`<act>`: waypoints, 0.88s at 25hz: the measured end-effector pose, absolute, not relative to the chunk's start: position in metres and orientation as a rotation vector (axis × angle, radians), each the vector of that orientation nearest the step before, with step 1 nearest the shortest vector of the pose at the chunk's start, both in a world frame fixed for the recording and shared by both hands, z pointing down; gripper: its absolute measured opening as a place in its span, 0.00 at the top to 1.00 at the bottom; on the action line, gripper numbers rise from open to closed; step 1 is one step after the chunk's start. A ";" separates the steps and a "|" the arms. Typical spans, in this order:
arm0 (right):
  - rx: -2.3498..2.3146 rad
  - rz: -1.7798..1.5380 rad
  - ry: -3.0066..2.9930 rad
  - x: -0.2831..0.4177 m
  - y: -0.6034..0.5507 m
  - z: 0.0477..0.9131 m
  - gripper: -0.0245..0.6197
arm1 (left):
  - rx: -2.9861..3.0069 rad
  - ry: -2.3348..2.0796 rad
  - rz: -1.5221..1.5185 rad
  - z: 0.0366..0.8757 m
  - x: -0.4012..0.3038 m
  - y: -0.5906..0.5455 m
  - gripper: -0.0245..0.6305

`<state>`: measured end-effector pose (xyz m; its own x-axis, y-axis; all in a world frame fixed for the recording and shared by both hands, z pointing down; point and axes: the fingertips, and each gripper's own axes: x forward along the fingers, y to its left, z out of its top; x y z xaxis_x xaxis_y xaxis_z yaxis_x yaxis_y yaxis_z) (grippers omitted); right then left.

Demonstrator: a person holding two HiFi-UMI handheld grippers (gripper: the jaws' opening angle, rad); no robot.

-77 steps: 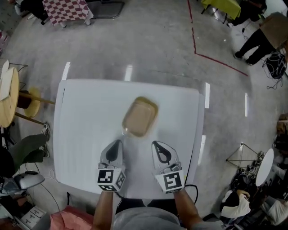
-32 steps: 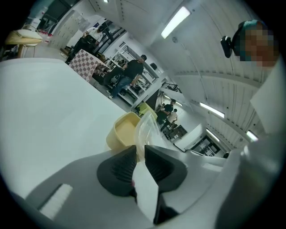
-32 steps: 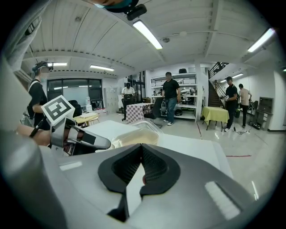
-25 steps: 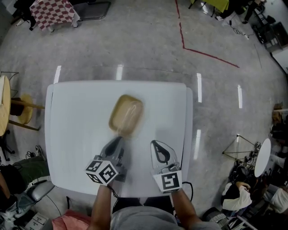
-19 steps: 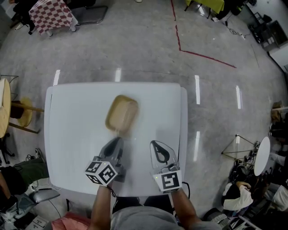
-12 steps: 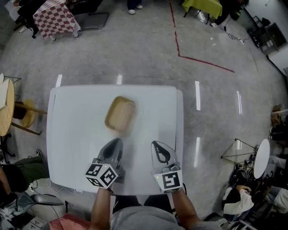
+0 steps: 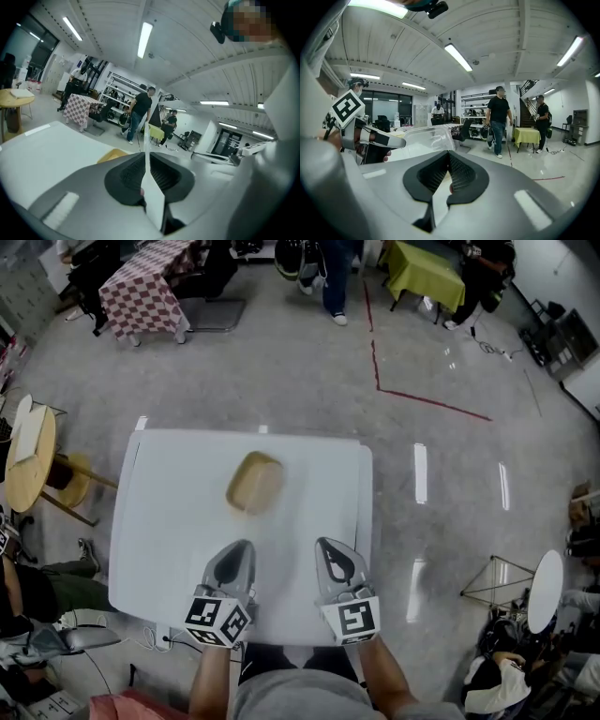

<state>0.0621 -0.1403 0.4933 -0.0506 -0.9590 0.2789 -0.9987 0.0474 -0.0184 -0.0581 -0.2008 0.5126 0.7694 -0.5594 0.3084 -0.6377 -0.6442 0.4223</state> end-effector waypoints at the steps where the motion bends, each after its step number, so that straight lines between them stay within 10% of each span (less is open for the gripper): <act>1: 2.021 0.296 -2.141 0.062 -0.137 0.487 0.96 | 2.464 -0.921 0.204 0.505 -0.060 -0.196 0.90; 22: 1.795 0.080 -2.505 0.029 -0.063 0.394 0.96 | 2.581 -1.465 0.194 0.403 -0.111 -0.081 0.90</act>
<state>0.0287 -0.0626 0.3936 -0.3206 -0.9440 0.0781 -0.9470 0.3210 -0.0076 -0.1106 -0.0811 0.4028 0.5094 -0.8382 0.1946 -0.8600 -0.5039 0.0810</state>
